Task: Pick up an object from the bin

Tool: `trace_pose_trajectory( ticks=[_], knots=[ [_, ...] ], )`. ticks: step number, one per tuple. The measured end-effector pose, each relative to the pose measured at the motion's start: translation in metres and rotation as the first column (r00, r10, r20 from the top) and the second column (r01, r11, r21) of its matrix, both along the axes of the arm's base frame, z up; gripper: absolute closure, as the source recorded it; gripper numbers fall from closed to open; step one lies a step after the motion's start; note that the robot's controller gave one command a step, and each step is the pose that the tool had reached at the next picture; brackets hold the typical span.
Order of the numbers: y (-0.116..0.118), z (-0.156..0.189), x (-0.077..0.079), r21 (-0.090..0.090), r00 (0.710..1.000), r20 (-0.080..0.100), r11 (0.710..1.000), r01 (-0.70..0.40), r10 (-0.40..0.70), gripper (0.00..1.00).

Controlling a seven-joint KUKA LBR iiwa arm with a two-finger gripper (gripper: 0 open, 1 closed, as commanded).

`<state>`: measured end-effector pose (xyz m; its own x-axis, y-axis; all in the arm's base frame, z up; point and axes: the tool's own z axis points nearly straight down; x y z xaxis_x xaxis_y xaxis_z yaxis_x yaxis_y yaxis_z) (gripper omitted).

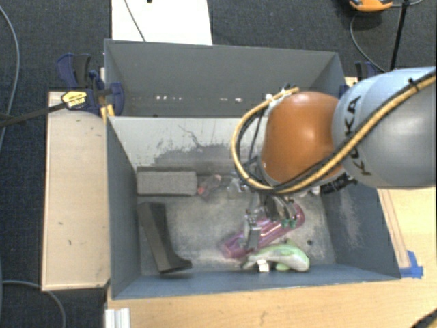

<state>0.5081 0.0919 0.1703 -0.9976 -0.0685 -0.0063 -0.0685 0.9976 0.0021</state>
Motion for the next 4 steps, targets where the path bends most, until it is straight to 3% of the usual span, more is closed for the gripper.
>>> trace_pose_trajectory(
  ticks=[1, 2, 3, 4],
  knots=[
    [-0.028, -0.034, -0.006, -0.001, 0.987, -0.004, 0.988, -0.158, 0.158, 0.00],
    [-0.045, -0.054, -0.008, -0.001, 0.991, -0.001, 0.991, -0.135, 0.135, 0.00],
    [-0.043, -0.095, 0.006, -0.001, 0.967, -0.003, 0.967, -0.254, 0.254, 1.00],
    [-0.043, -0.095, 0.006, -0.001, 0.967, -0.003, 0.967, -0.254, 0.254, 1.00]
  ],
)
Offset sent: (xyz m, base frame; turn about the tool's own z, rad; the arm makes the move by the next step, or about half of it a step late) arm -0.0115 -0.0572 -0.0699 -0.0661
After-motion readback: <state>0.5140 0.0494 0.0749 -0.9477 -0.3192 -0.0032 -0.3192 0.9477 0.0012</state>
